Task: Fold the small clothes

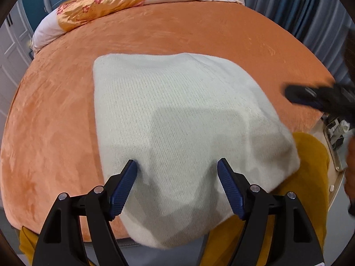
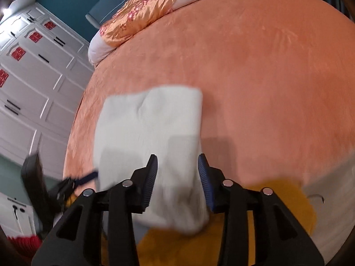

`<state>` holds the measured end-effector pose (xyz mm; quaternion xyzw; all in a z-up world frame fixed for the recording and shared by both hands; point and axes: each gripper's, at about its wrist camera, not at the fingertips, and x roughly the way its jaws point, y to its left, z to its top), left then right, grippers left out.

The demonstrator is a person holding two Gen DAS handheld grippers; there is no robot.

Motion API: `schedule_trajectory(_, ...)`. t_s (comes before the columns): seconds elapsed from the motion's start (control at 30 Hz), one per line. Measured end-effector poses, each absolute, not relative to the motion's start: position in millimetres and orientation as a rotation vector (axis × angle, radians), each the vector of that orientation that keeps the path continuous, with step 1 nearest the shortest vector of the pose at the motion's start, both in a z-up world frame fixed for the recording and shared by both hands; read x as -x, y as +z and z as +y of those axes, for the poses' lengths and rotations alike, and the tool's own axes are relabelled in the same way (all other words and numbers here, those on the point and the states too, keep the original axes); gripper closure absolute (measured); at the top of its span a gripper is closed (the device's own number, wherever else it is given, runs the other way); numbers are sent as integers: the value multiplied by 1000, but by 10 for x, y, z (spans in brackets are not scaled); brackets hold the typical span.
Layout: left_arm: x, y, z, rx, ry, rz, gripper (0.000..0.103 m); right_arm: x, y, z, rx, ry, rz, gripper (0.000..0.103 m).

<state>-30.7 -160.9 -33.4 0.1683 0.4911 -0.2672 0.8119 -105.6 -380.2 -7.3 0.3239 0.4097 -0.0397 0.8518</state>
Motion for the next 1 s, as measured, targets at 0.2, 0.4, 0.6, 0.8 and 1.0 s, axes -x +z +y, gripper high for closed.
schedule_trajectory(0.2,325,-324,-1640,-363,-548,1047,32,523,-319,-3795,-659,-86,955,87)
schedule_trajectory(0.4,284,-324,-1623,-337,-545,1053,32,578,-13,-3738,-589,-88,847,93)
schedule_trajectory(0.6,324,-353,-1646,-371,-542,1042,32,674,-275,-3785,-614,-148,932,91)
schedule_trajectory(0.8,291,-346,-1612,-354,-551,1048,30,1358,126,-3434,-495,-77,924,89)
schedule_trajectory(1.0,322,-373,-1638,-362,-561,1047,28,1433,-531,-3104,-403,-155,1130,90)
